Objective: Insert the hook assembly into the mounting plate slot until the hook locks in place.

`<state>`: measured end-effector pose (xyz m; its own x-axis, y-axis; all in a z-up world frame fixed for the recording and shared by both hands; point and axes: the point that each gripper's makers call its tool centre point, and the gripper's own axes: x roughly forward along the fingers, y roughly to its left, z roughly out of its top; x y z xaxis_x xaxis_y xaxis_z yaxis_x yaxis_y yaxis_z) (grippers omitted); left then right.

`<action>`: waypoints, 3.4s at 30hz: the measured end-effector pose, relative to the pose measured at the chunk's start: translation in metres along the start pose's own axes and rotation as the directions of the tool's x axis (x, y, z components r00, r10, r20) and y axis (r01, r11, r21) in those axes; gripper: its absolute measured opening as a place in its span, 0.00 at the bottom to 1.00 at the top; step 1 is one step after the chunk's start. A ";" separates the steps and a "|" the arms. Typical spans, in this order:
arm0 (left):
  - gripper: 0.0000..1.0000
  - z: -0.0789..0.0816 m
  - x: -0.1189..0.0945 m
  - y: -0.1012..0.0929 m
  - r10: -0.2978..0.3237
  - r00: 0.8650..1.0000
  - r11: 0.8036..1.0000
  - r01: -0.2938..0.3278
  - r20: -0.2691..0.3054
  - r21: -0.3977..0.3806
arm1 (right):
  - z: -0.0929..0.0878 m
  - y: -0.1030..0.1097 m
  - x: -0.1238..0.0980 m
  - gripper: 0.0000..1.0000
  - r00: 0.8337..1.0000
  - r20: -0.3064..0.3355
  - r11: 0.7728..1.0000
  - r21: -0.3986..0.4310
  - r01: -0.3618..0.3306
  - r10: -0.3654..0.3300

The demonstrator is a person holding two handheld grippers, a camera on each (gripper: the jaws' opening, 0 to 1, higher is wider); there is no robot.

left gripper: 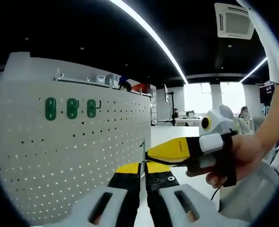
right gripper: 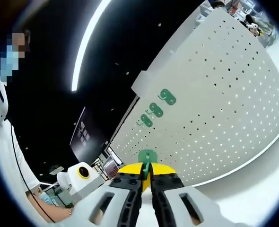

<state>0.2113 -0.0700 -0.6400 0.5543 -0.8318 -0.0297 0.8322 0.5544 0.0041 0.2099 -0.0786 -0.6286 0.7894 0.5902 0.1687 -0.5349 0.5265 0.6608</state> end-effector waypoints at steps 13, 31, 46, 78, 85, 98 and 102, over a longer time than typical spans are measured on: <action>0.02 0.001 0.000 0.002 0.014 1.000 1.000 -0.014 0.006 -0.007 | 0.001 0.000 0.001 0.01 1.000 0.016 1.000 0.020 0.014 -0.015; 0.21 -0.003 0.000 0.005 0.027 1.000 0.998 -0.028 -0.010 -0.048 | -0.001 0.002 0.000 0.00 1.000 -0.016 0.998 -0.062 0.018 -0.019; 0.70 -0.013 0.004 0.004 0.024 0.997 0.999 -0.026 -0.074 -0.020 | -0.002 -0.001 -0.002 0.00 0.999 -0.032 0.997 -0.077 0.026 -0.029; 0.76 -0.029 -0.001 0.006 0.041 0.991 0.998 -0.046 -0.127 -0.035 | 0.019 -0.009 0.006 0.00 0.977 -0.087 0.824 -0.554 0.116 -0.195; 0.76 -0.032 -0.007 0.012 0.059 0.990 0.997 -0.065 -0.131 -0.037 | 0.033 -0.015 0.013 0.00 0.974 -0.064 0.812 -0.566 0.143 -0.216; 0.75 -0.039 -0.026 0.022 0.101 0.985 0.994 -0.107 -0.142 -0.038 | 0.067 -0.030 0.029 0.00 0.967 -0.018 0.800 -0.567 0.199 -0.254; 0.75 -0.040 -0.031 0.023 0.111 0.983 0.992 -0.118 -0.146 -0.042 | 0.077 -0.034 0.035 0.00 0.966 -0.005 0.791 -0.575 0.211 -0.260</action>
<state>0.2126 -0.0302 -0.6793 0.6350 -0.7525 -0.1746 0.7598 0.6492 -0.0344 0.2787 -0.1230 -0.5882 0.9000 0.4356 -0.0125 -0.4300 0.8923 0.1379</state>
